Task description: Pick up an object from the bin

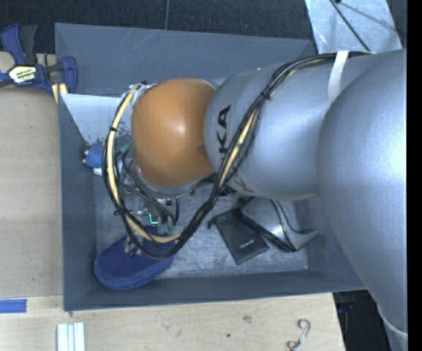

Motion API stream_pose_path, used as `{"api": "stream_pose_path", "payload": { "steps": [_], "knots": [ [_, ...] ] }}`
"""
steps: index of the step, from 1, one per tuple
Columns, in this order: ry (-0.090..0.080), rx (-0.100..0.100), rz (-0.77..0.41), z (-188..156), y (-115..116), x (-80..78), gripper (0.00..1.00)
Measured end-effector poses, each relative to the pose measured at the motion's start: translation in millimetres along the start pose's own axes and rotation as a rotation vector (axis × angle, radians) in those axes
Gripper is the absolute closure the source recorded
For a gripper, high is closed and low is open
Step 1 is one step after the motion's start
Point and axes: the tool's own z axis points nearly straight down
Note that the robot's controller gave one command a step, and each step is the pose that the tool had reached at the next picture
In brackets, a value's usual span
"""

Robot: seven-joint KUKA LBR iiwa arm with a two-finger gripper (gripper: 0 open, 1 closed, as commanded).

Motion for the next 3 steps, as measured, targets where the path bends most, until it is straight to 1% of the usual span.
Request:
{"api": "stream_pose_path", "payload": {
  "steps": [1, 2, 3],
  "knots": [
    [-0.017, -0.002, -0.41, 94.6, 14.4, 26.8, 0.0],
    [-0.011, -0.002, -0.111, 65.3, 7.6, -31.3, 0.0],
    [-0.006, -0.001, -0.279, 60.0, 14.8, 10.0, 0.0]
  ]
}}
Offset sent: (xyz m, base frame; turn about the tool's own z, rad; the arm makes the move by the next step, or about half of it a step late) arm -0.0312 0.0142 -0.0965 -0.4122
